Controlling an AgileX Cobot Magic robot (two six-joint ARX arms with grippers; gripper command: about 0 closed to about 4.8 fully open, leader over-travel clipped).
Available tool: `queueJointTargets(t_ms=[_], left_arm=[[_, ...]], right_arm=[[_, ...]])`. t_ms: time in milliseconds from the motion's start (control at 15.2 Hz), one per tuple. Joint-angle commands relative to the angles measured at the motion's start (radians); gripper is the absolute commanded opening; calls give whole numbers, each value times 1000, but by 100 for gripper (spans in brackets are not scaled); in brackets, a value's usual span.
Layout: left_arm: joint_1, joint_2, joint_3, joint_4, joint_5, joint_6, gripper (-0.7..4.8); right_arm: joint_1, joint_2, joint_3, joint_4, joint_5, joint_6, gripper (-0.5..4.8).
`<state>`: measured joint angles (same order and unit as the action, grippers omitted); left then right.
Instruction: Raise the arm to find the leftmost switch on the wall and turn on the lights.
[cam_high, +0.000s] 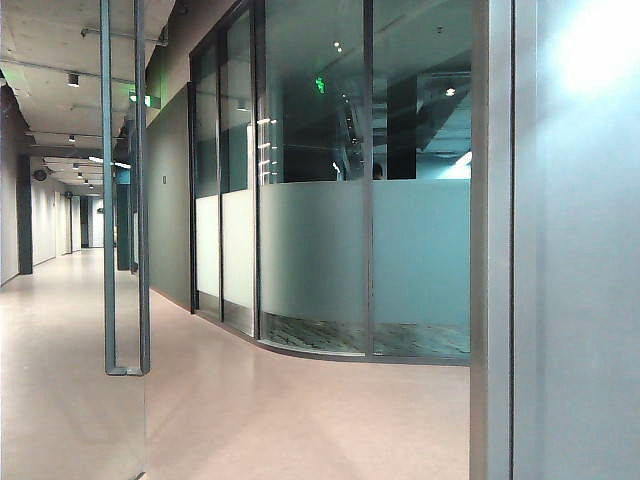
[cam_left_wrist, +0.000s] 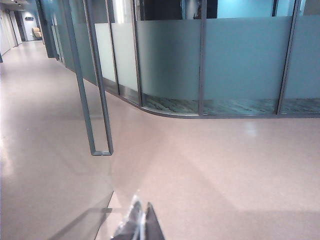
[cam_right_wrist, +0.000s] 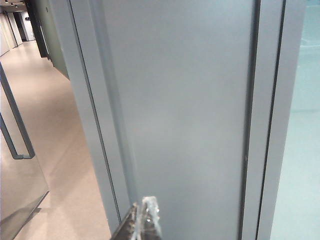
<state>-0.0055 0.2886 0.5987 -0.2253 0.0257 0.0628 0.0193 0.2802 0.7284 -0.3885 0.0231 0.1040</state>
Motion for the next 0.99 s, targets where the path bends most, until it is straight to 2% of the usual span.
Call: queueJointTargets(t_ms=[66, 264, 330, 396, 528, 990], left_arm=[[2, -71, -23, -53, -89, 33, -5], [1, -162, -151, -48, -96, -43, -5], [1, -195, -212, -33, -93, -95, -5], [1, -246, -333, 35, -90, -184, -5], [2, -282, -423, 103, -89, -246, -5], [1, -285, -558, 165, -93, -251, -5]], right_arm=[[0, 0, 3, 10, 1, -3, -1], [0, 0, 3, 10, 1, -3, -1], [0, 0, 3, 10, 1, -3, -1], [0, 0, 3, 10, 1, -3, -1], [0, 0, 3, 10, 1, -3, -1], [0, 0, 3, 10, 1, -3, -1]])
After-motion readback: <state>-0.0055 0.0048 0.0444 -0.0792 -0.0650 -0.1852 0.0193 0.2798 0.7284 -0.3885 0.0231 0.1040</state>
